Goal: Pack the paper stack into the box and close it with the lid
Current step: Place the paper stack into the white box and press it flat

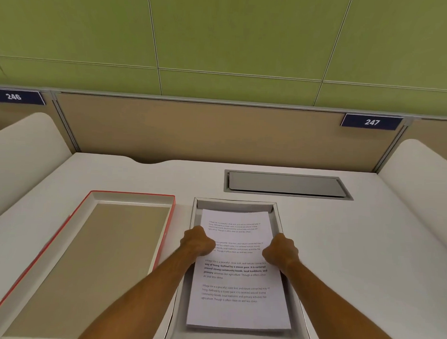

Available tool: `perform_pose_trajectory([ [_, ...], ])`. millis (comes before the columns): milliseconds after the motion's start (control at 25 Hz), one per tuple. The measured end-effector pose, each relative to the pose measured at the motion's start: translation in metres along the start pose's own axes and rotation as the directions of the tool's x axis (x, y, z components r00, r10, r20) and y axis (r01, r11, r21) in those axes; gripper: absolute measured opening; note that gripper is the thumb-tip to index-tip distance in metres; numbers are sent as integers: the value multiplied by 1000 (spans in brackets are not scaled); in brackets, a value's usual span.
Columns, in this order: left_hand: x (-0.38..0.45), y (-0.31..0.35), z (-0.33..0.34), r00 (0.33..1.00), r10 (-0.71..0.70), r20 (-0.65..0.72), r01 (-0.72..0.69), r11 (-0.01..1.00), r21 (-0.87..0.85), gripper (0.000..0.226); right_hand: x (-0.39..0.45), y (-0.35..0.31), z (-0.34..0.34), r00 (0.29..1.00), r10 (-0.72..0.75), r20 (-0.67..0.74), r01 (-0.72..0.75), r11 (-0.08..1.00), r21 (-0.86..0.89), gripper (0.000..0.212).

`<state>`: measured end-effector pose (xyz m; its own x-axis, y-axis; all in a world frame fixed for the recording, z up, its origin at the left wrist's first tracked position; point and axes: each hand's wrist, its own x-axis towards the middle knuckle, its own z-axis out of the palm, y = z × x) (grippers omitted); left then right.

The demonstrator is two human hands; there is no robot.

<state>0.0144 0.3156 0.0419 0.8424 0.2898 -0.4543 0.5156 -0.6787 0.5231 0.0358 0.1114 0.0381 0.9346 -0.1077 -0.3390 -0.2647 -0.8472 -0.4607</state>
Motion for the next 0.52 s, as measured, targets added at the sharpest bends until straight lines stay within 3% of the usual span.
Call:
perform_pose_trajectory([
  [160, -9, 8, -5, 998, -28, 58, 32, 997, -70, 32, -5, -1, 3, 999, -31, 38, 31, 1000, 4, 10],
  [320, -18, 7, -6, 998, -45, 33, 50, 982, -182, 21, -13, -3, -5, 995, -55, 88, 45, 993, 106, 11],
  [400, -25, 2, -4, 999, -31, 36, 38, 976, -215, 35, -22, 3, -7, 987, -100, 122, 86, 989, 117, 13],
  [440, -30, -4, -1, 999, -7, 46, 16, 980, -199, 47, -28, 7, -6, 978, -142, 155, 129, 988, 88, 21],
  [520, -42, -22, 10, 994, 73, 81, -63, 991, -117, 69, -43, 20, -2, 944, -218, 246, 229, 973, -16, 58],
])
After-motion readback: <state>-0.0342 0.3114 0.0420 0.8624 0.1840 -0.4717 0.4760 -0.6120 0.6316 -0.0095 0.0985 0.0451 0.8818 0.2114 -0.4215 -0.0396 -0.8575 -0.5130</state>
